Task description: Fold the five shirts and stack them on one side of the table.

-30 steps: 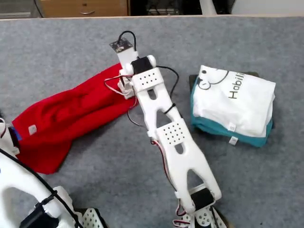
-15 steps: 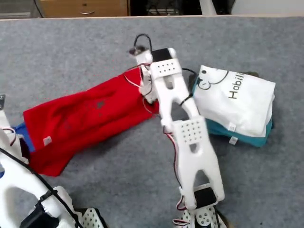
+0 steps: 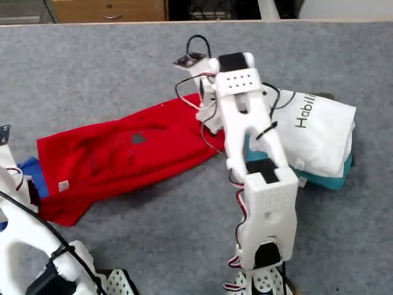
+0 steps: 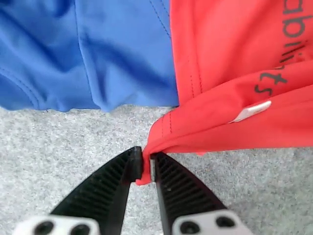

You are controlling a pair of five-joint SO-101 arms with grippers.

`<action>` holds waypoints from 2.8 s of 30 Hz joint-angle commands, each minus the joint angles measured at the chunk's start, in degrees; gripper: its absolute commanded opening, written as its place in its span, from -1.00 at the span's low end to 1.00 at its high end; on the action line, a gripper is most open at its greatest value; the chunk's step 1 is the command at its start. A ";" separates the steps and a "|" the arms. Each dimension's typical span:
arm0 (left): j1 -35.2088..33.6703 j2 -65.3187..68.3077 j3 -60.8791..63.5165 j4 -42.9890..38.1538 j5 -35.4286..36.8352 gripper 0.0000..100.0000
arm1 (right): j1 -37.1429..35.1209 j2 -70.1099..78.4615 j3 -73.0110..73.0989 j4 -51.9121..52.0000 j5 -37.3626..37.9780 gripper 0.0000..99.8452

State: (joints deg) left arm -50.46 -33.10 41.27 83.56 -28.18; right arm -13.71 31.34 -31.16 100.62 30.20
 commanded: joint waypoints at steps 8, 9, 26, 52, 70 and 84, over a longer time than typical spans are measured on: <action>-0.48 -0.97 -0.13 -0.35 -0.53 -0.94 | -10.20 14.99 -19.38 -7.12 -8.62 -0.47; -0.48 -1.23 -0.13 -0.09 -0.53 -0.94 | -10.29 17.80 -22.20 -6.68 -8.62 -0.47; -0.40 -0.88 -0.13 -0.26 -0.18 -0.94 | -12.22 33.36 -46.55 0.70 -16.09 -0.47; -0.66 -1.41 3.30 -0.35 -0.18 -0.94 | -16.44 26.33 -25.89 -5.45 -16.18 -0.47; -0.75 -1.41 3.03 -0.35 -0.18 -0.94 | -12.13 26.51 -25.36 -8.00 -15.56 -0.80; -0.75 -1.41 3.03 -0.26 -0.18 -0.94 | -11.78 30.99 -27.38 -6.33 -11.78 -0.94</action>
State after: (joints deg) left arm -50.81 -33.10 44.62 83.56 -28.18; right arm -26.20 62.29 -57.80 93.23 18.15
